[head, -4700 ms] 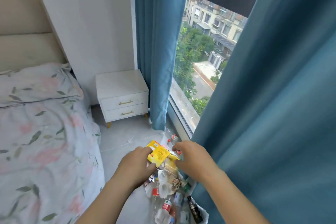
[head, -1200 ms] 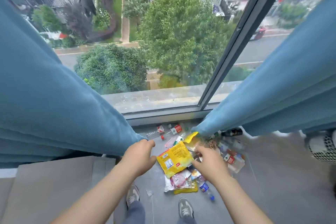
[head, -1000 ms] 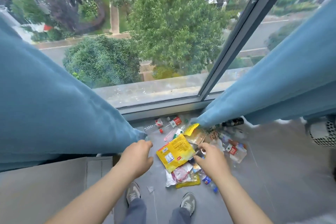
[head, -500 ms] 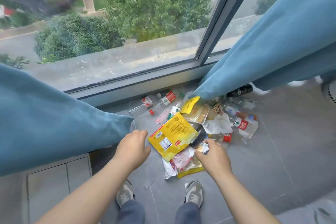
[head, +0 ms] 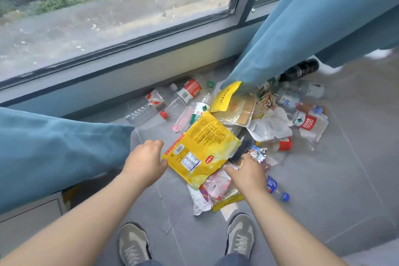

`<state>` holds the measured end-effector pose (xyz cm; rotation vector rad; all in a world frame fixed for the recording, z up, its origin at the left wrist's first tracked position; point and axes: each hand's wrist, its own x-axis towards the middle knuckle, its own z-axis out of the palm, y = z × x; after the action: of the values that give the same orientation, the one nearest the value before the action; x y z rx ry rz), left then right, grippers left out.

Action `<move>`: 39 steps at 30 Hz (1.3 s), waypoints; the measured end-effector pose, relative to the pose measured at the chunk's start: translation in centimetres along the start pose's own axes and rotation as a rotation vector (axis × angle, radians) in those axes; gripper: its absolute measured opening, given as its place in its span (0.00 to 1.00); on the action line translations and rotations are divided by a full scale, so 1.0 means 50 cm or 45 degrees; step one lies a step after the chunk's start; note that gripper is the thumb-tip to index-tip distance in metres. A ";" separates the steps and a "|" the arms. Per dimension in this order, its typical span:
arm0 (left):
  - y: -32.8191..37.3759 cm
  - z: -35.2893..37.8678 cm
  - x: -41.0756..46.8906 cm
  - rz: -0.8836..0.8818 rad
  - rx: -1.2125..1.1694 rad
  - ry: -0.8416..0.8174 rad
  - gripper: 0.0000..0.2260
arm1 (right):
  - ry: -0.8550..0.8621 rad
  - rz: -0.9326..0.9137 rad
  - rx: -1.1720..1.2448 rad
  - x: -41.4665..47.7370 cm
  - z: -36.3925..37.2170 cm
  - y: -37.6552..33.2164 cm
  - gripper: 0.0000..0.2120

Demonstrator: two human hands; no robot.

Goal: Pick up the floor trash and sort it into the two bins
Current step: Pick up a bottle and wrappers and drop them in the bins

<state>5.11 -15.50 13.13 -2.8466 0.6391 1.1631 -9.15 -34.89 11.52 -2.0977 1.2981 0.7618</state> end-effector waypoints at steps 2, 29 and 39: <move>-0.001 0.031 0.036 0.017 0.012 -0.004 0.16 | -0.007 0.024 0.021 0.038 0.030 0.002 0.28; -0.119 0.101 0.318 -0.042 0.043 0.219 0.25 | 0.064 0.435 0.762 0.243 0.253 -0.111 0.53; -0.171 0.105 0.365 -0.190 0.071 0.163 0.40 | 0.146 0.571 0.961 0.267 0.269 -0.112 0.43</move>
<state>16.48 -13.60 -4.19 -2.8811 0.4448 0.9342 -1.45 -31.26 -6.31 -1.2771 1.7957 0.2388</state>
